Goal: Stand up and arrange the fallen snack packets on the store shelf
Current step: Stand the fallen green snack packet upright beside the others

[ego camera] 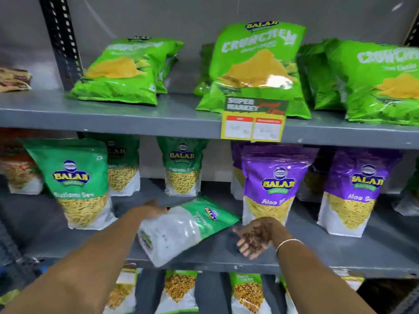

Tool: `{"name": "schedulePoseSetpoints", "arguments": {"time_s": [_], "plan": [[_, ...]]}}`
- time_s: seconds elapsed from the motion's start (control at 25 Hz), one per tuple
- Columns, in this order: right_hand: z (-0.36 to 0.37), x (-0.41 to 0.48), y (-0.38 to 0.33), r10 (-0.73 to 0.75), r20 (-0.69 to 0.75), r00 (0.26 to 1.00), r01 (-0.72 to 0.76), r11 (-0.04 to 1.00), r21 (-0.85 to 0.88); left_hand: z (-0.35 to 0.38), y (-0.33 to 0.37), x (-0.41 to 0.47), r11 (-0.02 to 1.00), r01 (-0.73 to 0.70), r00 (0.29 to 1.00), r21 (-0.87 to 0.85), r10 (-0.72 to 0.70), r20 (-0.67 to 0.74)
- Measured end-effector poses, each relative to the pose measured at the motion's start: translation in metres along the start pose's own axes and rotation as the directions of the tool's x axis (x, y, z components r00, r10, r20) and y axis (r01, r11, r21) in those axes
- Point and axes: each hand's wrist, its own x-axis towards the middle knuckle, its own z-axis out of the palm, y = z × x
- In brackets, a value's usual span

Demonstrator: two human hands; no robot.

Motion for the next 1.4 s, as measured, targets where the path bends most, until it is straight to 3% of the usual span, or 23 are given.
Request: {"name": "schedulePoseSetpoints", "arguments": {"time_s": [0.08,0.16,0.32,0.4,0.52,0.64,0.8,0.96,1.08,1.2,1.28,1.32,1.4], "plan": [[0.046,0.017,-0.013,-0.113,-0.204,0.972,0.176,0.929,0.326,-0.014,-0.029,-0.005,0.975,0.181,0.976,-0.128,-0.194,-0.101],[0.077,0.031,-0.022,-0.136,-0.388,0.912,0.336,0.789,0.514,-0.016,-0.044,-0.006,0.928,0.289,0.955,-0.236,-0.297,0.003],[0.105,0.030,-0.042,-0.135,-0.509,0.850,0.496,0.530,0.688,-0.021,-0.051,-0.012,0.909,0.264,0.964,-0.322,-0.242,0.108],[0.108,0.020,-0.047,-0.142,-0.548,0.824,0.538,0.496,0.681,-0.025,-0.052,-0.015,0.906,0.254,0.963,-0.340,-0.205,0.172],[0.109,0.000,-0.059,-0.197,-0.608,0.769,0.605,0.531,0.593,-0.032,-0.051,-0.026,0.909,0.222,0.961,-0.353,-0.142,0.237],[0.105,-0.023,-0.083,-0.290,-0.654,0.699,0.686,0.530,0.498,-0.036,-0.050,-0.033,0.929,0.161,0.973,-0.332,-0.093,0.211],[0.103,-0.041,-0.121,-0.428,-0.706,0.563,0.780,0.559,0.283,-0.029,-0.052,-0.028,0.939,0.012,0.996,-0.345,-0.040,-0.074],[0.103,-0.034,-0.145,-0.533,-0.706,0.466,0.846,0.503,0.178,-0.010,-0.056,-0.010,0.936,-0.071,0.931,-0.345,-0.062,-0.359],[0.098,-0.022,-0.150,-0.577,-0.699,0.423,0.883,0.435,0.175,-0.003,-0.056,0.001,0.933,-0.078,0.889,-0.353,-0.095,-0.448],[0.096,-0.020,-0.144,-0.603,-0.682,0.414,0.897,0.397,0.193,-0.001,-0.053,0.002,0.937,-0.050,0.887,-0.345,-0.117,-0.446],[0.096,-0.020,-0.132,-0.619,-0.639,0.457,0.873,0.451,0.188,0.000,-0.052,-0.002,0.943,-0.035,0.892,-0.330,-0.120,-0.437],[0.094,-0.015,-0.123,-0.629,-0.584,0.513,0.837,0.519,0.176,0.000,-0.052,-0.004,0.937,-0.037,0.900,-0.346,-0.119,-0.419],[0.097,-0.005,-0.104,-0.554,-0.466,0.690,0.645,0.763,0.049,-0.001,-0.051,-0.006,0.925,-0.044,0.935,-0.377,-0.095,-0.343]]}}
